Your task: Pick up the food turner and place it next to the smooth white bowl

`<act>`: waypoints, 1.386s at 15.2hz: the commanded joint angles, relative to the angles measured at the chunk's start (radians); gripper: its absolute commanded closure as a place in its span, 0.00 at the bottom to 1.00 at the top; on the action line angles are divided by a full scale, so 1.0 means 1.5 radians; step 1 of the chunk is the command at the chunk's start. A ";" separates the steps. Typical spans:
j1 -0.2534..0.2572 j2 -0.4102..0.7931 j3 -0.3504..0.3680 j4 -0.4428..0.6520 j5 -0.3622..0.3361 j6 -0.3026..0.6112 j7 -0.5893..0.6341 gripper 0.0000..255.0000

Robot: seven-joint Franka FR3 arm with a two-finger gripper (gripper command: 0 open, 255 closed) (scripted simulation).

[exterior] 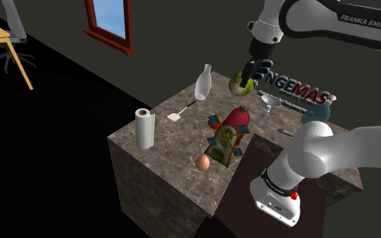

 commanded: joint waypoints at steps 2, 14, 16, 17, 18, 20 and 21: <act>-0.005 0.015 0.009 -0.008 0.007 0.022 0.030 0.00; -0.076 0.274 0.104 -0.008 0.051 0.276 0.372 0.00; -0.089 0.326 0.114 0.007 0.048 0.312 0.428 0.00; -0.095 0.352 0.119 0.017 0.046 0.329 0.456 0.00; -0.101 0.379 0.123 0.027 0.043 0.345 0.484 0.00; -0.112 0.432 0.128 0.049 0.034 0.375 0.540 0.00; -0.117 0.458 0.130 0.061 0.029 0.388 0.568 0.00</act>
